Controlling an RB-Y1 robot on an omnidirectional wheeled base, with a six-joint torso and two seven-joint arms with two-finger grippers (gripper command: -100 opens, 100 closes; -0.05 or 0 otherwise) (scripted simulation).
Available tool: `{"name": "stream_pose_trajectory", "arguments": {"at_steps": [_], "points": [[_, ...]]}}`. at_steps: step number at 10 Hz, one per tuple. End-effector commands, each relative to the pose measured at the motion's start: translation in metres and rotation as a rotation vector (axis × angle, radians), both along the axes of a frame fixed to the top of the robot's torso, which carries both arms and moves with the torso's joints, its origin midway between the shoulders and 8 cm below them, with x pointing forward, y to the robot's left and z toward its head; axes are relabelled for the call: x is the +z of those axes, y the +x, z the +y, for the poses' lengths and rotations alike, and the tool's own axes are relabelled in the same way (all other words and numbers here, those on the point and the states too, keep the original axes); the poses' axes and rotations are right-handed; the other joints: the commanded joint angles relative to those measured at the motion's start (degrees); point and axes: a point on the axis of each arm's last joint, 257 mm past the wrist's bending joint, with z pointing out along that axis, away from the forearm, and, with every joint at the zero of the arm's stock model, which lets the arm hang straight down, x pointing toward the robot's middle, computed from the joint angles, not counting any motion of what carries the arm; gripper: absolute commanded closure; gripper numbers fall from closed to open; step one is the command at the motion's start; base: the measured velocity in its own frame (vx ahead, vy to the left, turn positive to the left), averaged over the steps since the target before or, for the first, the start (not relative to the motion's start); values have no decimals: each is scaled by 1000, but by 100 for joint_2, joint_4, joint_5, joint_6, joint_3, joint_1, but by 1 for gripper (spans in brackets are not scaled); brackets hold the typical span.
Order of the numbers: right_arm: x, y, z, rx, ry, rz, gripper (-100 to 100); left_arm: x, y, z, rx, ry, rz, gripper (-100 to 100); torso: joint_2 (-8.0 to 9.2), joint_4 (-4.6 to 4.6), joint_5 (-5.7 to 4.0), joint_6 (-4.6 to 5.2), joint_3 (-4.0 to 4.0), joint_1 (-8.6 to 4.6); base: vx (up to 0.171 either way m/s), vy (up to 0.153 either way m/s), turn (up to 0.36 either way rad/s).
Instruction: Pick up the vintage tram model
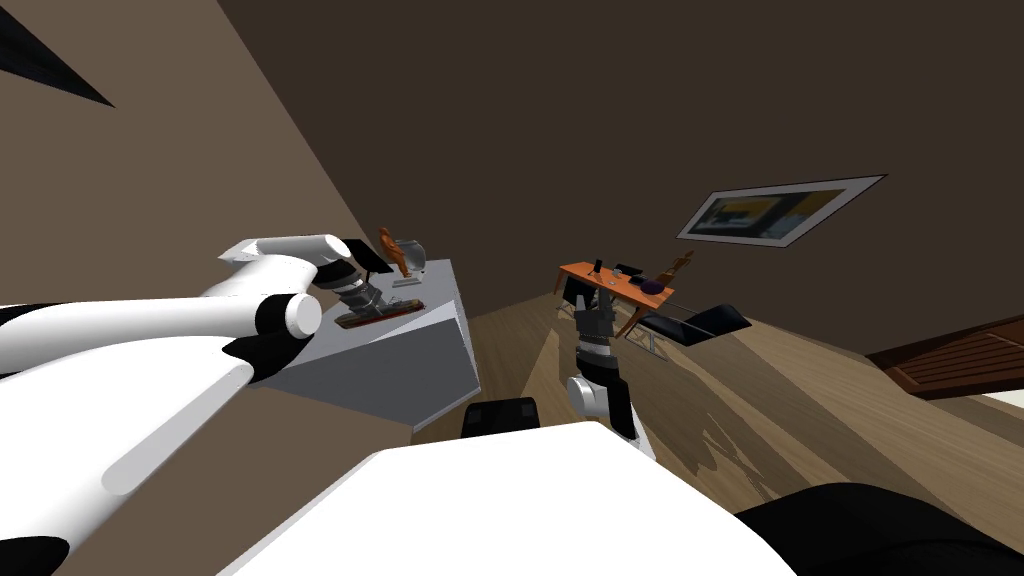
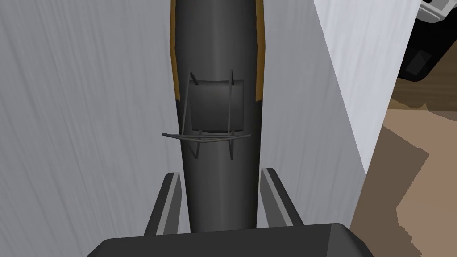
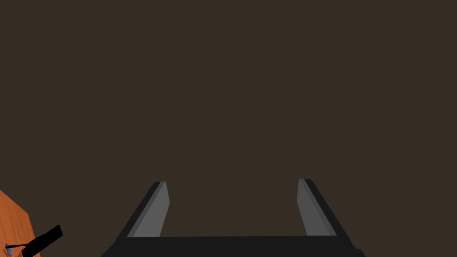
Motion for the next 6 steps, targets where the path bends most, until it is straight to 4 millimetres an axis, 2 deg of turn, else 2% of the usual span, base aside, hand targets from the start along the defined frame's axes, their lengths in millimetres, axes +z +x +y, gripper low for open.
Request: {"name": "stream_pose_trajectory", "arguments": {"at_steps": [1,2,4,5,6], "points": [[0,0,0,0,0,0,0,-7,2,-2,0,1,-2,100,0,0,0,0,0,0,3,5,5],[0,0,0,0,0,0,0,10,-2,1,1,0,-2,100,-2,-7,10,2,-5,4,0,-4,-10],[0,0,0,0,0,0,0,17,-4,2,2,-1,-2,100,-2,-5,5,1,-4,-2,1,-8,0],[0,0,0,0,0,0,0,14,-3,2,2,1,-4,100,-2,-5,5,1,-4,-3,0,0,0],[0,0,0,0,0,0,0,15,-3,2,2,0,-3,0,-3,-7,6,2,-5,-2,0,0,0]]}}
